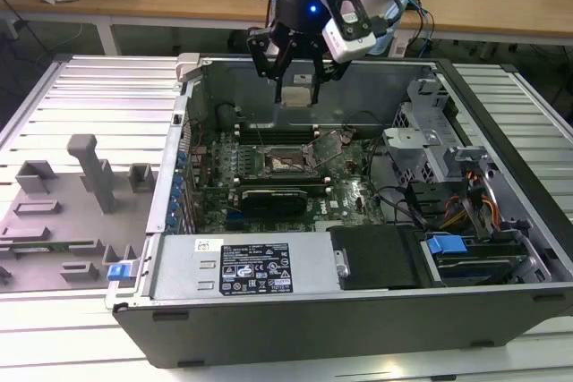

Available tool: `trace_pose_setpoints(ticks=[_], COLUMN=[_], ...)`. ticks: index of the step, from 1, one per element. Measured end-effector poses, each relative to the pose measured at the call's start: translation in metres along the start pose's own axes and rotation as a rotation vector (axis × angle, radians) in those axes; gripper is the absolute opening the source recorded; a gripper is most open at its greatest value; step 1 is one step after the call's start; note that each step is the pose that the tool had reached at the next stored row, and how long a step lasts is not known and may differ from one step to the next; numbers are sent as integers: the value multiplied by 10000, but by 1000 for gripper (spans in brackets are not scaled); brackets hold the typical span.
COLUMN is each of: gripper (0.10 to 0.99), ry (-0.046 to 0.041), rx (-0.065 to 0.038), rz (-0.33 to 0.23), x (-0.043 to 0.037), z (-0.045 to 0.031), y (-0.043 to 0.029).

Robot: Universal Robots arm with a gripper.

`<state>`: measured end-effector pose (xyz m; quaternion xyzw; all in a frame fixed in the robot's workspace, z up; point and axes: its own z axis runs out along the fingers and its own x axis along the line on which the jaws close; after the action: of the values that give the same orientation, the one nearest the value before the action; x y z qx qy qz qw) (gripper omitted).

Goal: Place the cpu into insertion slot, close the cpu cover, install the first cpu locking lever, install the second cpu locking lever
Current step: 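Place the cpu into insertion slot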

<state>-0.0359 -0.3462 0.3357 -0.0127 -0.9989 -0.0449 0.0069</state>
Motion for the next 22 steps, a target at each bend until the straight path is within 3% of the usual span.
trace_pose_setpoints(ticks=[7, 12, 17, 20, 22], gripper=[541, 541, 541, 541, 541], ry=[-25, -98, -164, -254, -289], rx=[-16, -18, -25, -33, -35], rz=[-2, 82, 826, 1815, 2197], x=[8, 17, 17, 17, 17], z=[105, 187, 218, 232, 236], y=[-9, -17, -20, -21, -21])
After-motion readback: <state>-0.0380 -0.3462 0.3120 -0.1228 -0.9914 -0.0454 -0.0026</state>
